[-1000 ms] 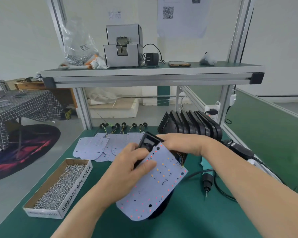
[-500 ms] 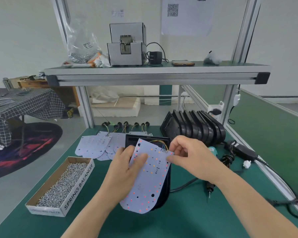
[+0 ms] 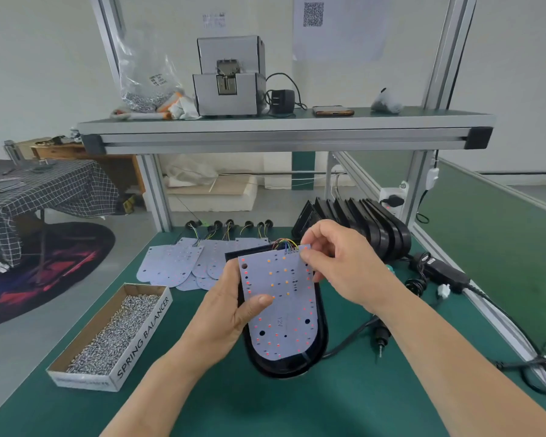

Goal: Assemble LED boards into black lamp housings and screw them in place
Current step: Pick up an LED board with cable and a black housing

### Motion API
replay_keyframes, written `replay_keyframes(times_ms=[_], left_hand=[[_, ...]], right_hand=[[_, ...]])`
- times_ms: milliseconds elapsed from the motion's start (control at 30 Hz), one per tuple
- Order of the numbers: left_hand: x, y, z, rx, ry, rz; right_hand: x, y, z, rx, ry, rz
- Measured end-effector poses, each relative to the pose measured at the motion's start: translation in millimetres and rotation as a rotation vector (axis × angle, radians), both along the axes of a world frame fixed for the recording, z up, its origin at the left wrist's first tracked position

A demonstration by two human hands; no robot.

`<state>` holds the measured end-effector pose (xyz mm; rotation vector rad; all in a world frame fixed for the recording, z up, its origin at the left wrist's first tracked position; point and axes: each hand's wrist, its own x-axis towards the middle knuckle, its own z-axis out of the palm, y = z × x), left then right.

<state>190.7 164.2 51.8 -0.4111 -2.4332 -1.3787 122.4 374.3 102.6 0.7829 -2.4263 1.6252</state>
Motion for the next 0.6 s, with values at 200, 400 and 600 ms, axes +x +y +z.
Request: replay_keyframes(times_ms=[200, 400, 600], left_hand=[[0, 3, -16, 0.331, -0.041, 0.155], [3, 6, -12, 0.734, -0.240, 0.034], [11, 6, -8, 0.887, -0.357, -0.085]], right_hand=[[2, 5, -5, 0.258, 0.131, -0.045], [-4, 10, -22, -0.230, -0.087, 0.057], [12, -6, -57, -0.082, -0.314, 0.374]])
